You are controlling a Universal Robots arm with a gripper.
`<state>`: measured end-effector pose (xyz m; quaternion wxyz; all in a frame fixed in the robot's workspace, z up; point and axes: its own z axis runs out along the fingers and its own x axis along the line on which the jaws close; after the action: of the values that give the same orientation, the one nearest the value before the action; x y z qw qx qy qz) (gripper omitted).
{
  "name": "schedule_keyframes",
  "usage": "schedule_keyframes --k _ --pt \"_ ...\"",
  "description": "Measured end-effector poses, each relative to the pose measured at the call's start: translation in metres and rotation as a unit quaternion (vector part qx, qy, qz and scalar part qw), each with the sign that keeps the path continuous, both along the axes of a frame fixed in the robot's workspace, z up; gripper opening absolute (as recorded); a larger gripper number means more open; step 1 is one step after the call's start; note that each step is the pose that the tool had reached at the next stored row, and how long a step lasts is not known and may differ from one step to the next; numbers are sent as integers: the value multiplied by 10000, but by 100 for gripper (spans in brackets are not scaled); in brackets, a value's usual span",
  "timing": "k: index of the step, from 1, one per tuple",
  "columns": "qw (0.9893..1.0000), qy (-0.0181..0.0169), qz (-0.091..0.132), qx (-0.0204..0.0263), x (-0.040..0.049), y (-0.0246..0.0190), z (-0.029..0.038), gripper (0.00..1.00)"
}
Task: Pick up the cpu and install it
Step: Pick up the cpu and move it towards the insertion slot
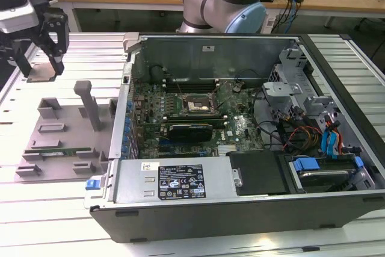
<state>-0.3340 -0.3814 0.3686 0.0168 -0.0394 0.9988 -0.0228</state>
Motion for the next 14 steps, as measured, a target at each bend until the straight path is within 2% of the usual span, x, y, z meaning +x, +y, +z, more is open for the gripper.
schedule_keyframes --k 3,6,9,11,14 --pt "10000 0 -1 -4 201 0 -3 55" --pt "10000 0 0 -6 308 0 -5 55" --pt "10000 0 -1 -16 484 1 -10 55" --pt "10000 0 0 -20 546 1 -12 55" --pt "10000 0 0 -28 685 1 -16 55"
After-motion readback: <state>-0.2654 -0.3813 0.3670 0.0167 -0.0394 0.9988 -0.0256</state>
